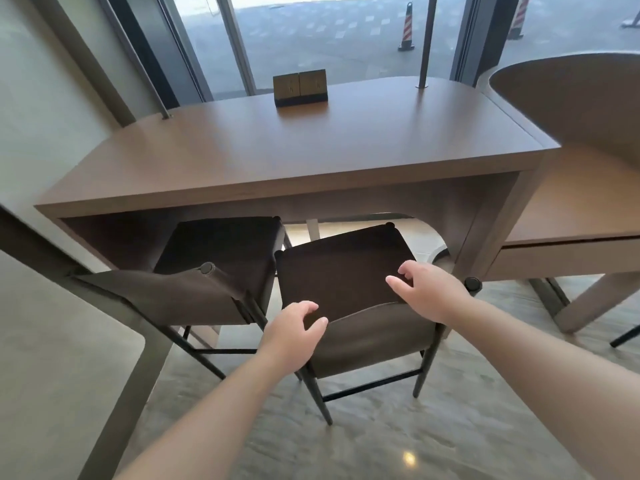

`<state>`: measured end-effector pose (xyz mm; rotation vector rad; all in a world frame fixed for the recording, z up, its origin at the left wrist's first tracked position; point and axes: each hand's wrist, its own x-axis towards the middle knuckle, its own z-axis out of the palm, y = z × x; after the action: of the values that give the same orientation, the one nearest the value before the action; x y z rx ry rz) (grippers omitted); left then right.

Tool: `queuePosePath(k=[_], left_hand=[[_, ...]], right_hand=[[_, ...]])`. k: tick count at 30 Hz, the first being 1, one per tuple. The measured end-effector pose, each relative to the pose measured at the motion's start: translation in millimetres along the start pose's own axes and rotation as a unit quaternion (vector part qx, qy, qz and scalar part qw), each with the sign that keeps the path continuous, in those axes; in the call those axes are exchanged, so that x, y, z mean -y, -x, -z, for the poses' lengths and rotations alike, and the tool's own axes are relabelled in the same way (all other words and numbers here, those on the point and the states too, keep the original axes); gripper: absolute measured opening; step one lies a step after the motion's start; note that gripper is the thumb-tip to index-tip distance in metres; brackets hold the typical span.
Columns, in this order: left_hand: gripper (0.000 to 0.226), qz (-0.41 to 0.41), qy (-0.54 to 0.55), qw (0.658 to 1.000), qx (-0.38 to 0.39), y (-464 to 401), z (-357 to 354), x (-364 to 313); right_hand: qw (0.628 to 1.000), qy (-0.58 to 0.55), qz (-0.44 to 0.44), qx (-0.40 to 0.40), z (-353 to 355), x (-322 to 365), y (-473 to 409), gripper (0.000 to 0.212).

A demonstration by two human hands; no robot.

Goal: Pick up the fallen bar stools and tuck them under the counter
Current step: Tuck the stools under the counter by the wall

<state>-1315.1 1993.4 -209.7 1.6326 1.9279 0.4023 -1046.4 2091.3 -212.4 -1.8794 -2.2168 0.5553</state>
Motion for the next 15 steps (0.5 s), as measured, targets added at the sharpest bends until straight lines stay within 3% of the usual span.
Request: queuePosePath(k=[3, 8, 11, 15], left_hand=[[0.066, -0.034, -0.15, 0.988, -0.021, -1, -5, 6], [0.093, -0.08, -0.3, 0.949, -0.052, -9, -15, 17], [0.089, -0.087, -0.326, 0.938, -0.085, -15, -18, 18], [0.075, -0.161, -0.275, 0.935, -0.154, -17, -21, 19]], right_hand=[[0.997, 0.081, 0.012, 0.008, 1, -23, -8, 0.063], [0.974, 0.205, 0.09, 0.011, -4, -57, -14, 0.086], [0.968, 0.213, 0.135, 0.002, -2, -71, -18, 0.094], [0.956, 0.229, 0.185, 0.021, -3, -78, -18, 0.093]])
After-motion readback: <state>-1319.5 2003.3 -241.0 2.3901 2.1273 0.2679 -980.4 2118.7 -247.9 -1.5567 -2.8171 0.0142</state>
